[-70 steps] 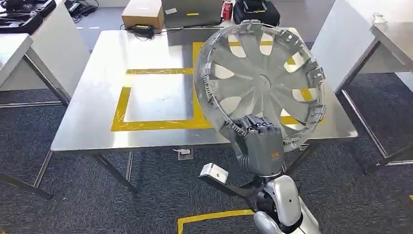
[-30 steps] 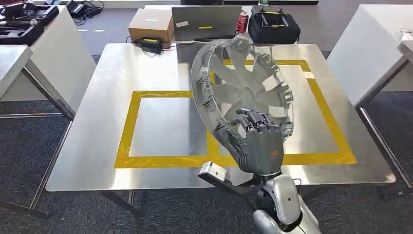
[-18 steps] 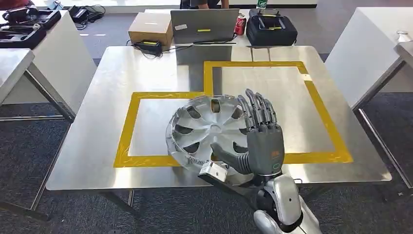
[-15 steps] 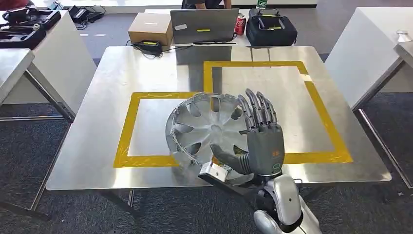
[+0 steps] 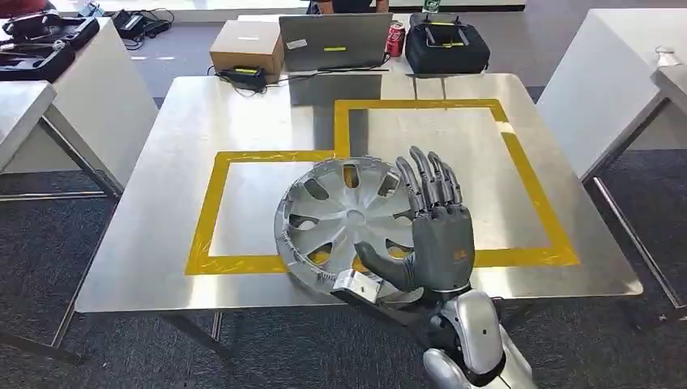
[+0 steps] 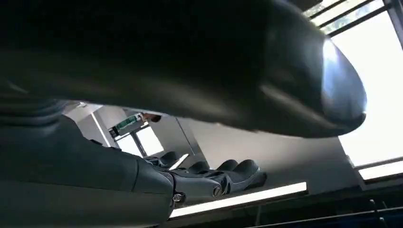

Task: Take the parts from the cabinet and place them on the table.

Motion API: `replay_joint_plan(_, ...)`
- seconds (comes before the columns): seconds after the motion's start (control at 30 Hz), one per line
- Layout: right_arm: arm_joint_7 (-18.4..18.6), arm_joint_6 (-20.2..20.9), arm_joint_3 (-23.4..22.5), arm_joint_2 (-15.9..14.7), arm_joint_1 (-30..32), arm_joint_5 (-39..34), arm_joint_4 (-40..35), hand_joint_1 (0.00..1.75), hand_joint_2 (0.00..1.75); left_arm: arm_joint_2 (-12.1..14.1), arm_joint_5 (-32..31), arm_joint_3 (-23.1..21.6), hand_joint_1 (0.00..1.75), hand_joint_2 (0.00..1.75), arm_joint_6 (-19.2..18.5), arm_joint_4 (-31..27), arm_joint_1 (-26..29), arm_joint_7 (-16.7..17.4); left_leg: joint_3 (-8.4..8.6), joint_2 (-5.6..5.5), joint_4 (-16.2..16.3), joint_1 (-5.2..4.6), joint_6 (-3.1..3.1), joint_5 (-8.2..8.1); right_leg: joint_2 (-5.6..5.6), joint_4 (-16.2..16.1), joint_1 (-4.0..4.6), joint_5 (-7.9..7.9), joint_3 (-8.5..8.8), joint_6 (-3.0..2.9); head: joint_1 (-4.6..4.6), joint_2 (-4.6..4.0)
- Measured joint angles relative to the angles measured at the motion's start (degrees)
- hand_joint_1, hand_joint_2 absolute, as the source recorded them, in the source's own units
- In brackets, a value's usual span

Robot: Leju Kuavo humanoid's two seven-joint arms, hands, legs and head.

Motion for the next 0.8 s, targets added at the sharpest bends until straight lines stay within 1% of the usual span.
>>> replay_joint_plan(0.03,0.0,0.0,0.0,0.0,-0.1,0.0,0.0,0.0,0.0,0.0,0.0,0.0,0.0,0.0,0.0,0.0,0.0,0.0,-0.53,-0.05,0.6,0.34,-0.51,0.12,-0.1,-5.8,-0.44,2.58,3.06,0.5,0.0,0.0)
replay_joint_plan(0.07,0.0,0.0,0.0,0.0,-0.3,0.0,0.0,0.0,0.0,0.0,0.0,0.0,0.0,0.0,0.0,0.0,0.0,0.0,-0.99,-0.08,1.3,0.39,-1.17,0.21,-0.28,-9.6,-0.8,2.96,4.46,0.86,0.11,0.0)
replay_joint_plan(0.1,-0.1,0.0,0.0,0.0,-0.3,0.0,0.0,0.0,0.0,0.3,0.0,0.1,0.0,0.0,0.1,-0.1,0.0,0.1,-1.19,-0.26,1.5,0.16,-1.88,0.35,0.17,-9.0,-0.08,3.37,3.49,0.41,0.35,0.0)
replay_joint_plan(0.13,-0.1,0.0,0.0,0.0,-0.4,-0.1,0.0,0.0,0.0,0.3,0.0,0.2,0.0,0.0,0.2,-0.1,0.0,0.2,-1.16,-0.35,1.3,0.08,-2.29,0.61,0.3,-8.4,-0.21,3.62,3.21,-0.87,0.15,0.0)
replay_joint_plan(0.17,0.0,0.0,0.0,0.0,-0.3,-0.1,0.0,0.0,0.0,0.2,0.0,0.3,0.0,0.0,0.2,-0.1,0.0,0.2,-1.04,-0.32,0.8,0.18,-2.74,0.98,0.29,-8.3,-0.02,3.79,2.95,-1.41,0.24,0.0)
replay_joint_plan(0.2,-0.1,0.0,0.0,0.0,-0.4,-0.1,0.0,0.0,0.0,0.2,0.0,0.3,0.0,0.0,0.2,-0.1,0.0,0.2,-0.9,-0.34,0.2,0.4,-3.32,1.6,0.27,-8.2,0.18,4.15,2.73,-2.0,0.18,0.0)
replay_joint_plan(0.23,-0.2,0.0,0.0,0.1,-0.4,-0.1,0.0,0.0,0.0,0.2,-0.1,0.3,0.0,0.0,0.2,0.0,0.1,0.3,-0.99,-0.37,0.0,0.59,-3.79,2.2,0.13,-8.5,0.13,4.88,2.38,-2.69,0.2,0.0)
replay_joint_plan(0.27,-0.2,0.0,0.0,0.2,-0.6,-0.1,0.0,0.0,0.0,0.2,-0.1,0.3,0.0,0.0,0.2,0.0,0.1,0.4,-1.59,-0.32,0.8,0.69,-3.86,0.81,-0.14,-8.5,0.02,5.43,1.92,-3.36,0.15,0.0)
replay_joint_plan(0.3,-0.1,0.0,0.0,0.2,-0.6,-0.1,0.0,0.0,0.0,0.2,-0.2,0.3,0.0,0.0,0.2,0.0,0.1,0.4,-2.75,-0.21,3.3,0.62,-3.8,-2.18,-0.14,-8.5,0.08,5.9,1.42,-3.73,0.0,0.0)
replay_joint_plan(0.33,-0.2,0.0,0.0,0.2,-0.7,-0.1,0.0,0.0,0.0,0.2,-0.2,0.3,0.0,0.0,0.2,0.0,0.1,0.4,-4.15,-0.24,7.6,0.53,-3.73,-5.55,-0.14,-8.5,0.2,6.36,0.83,-3.93,-0.04,0.0)
replay_joint_plan(0.37,-0.2,0.0,0.0,0.2,-0.7,-0.1,0.0,0.0,0.0,0.2,-0.3,0.3,0.0,0.0,0.2,0.0,0.0,0.4,-5.76,-0.24,13.0,0.31,-3.73,-8.57,-0.16,-8.5,0.39,6.87,0.16,-4.03,-0.11,0.0)
replay_joint_plan(0.4,-0.2,0.0,0.0,0.2,-0.6,-0.1,0.0,0.0,0.0,0.2,-0.4,0.3,0.0,0.0,0.2,0.0,0.0,0.4,-6.64,-0.24,16.7,0.17,-3.67,-10.36,-0.22,-8.4,0.62,7.3,-0.42,-4.1,-0.11,0.0)
replay_joint_plan(0.43,-0.2,0.0,0.0,0.2,-0.6,-0.1,0.1,0.0,0.0,0.2,-0.4,0.3,0.0,0.0,0.2,0.0,0.0,0.4,-6.48,-0.24,18.6,0.0,-3.41,-11.13,-0.26,-8.4,0.84,7.73,-1.02,-4.17,-0.09,0.0)
replay_joint_plan(0.47,-0.2,0.0,0.0,0.2,-0.6,-0.1,0.1,0.0,0.0,0.2,-0.4,0.3,0.0,0.0,0.2,0.0,0.0,0.4,-4.8,-0.23,17.4,-0.24,-3.03,-10.7,-0.26,-8.4,1.06,8.14,-1.56,-4.18,-0.09,0.0)
replay_joint_plan(0.5,-0.2,0.0,0.0,0.2,-0.7,-0.1,0.1,0.0,0.0,0.2,-0.4,0.3,0.0,0.0,0.2,0.0,0.0,0.4,-1.69,-0.24,13.6,-0.49,-2.48,-9.52,-0.24,-8.4,1.22,8.56,-1.81,-4.15,-0.09,0.0)
replay_joint_plan(0.57,-0.2,0.0,0.0,0.2,-0.7,-0.1,0.1,0.0,0.0,0.2,-0.4,0.3,0.0,0.0,0.2,0.0,-0.2,0.4,6.07,-0.31,2.8,-1.17,-1.21,-7.07,-0.21,-8.4,1.41,9.27,-2.37,-3.9,-0.11,0.0)
replay_joint_plan(0.6,-0.2,0.0,0.0,0.2,-0.7,-0.1,0.1,0.0,0.0,0.3,-0.5,0.3,0.0,0.0,0.2,-0.1,-0.4,0.4,6.79,-0.23,1.2,-1.47,-1.09,-7.92,-0.24,-8.4,1.69,9.62,-2.55,-3.51,0.0,0.0)
replay_joint_plan(0.63,-0.2,0.0,0.0,0.2,-0.8,-0.1,0.1,0.0,0.0,0.2,-0.6,0.3,0.0,0.0,0.2,-0.1,-0.4,0.3,6.61,-0.19,0.8,-1.79,-1.07,-6.99,-0.25,-8.4,1.53,9.86,-2.61,-3.18,-0.09,0.0)
replay_joint_plan(0.7,-0.3,0.0,0.0,0.2,-0.9,-0.2,0.1,0.0,0.0,0.3,-0.7,0.3,0.0,0.0,0.2,-0.1,-0.3,0.4,6.28,-0.25,1.1,-2.05,-0.5,-6.58,-0.27,-8.7,1.28,10.5,-2.58,-2.5,-0.11,0.0)
replay_joint_plan(0.73,-0.2,0.0,0.0,0.2,-0.9,-0.3,0.1,0.0,0.0,0.2,-0.7,0.3,0.0,0.0,0.2,-0.1,-0.3,0.4,6.14,-0.2,0.7,-1.85,-0.07,-6.04,-0.24,-8.9,1.43,10.84,-2.6,-2.09,-0.05,0.0)
replay_joint_plan(0.77,-0.2,0.0,0.0,0.2,-1.0,-0.4,0.1,0.0,0.0,0.2,-0.7,0.3,0.0,0.0,0.1,0.0,-0.4,0.4,5.95,0.19,0.2,-1.39,0.34,-5.25,-0.16,-8.4,1.15,10.34,-2.87,-1.88,-0.13,0.0)
replay_joint_plan(0.8,-0.3,0.0,0.0,0.2,-1.0,-0.4,0.1,0.0,0.0,0.2,-0.7,0.3,0.0,0.0,0.0,-0.1,-0.5,0.4,5.44,0.26,0.0,-1.42,0.95,-4.66,-0.15,-6.6,1.31,7.76,-3.76,-1.69,0.17,0.0)
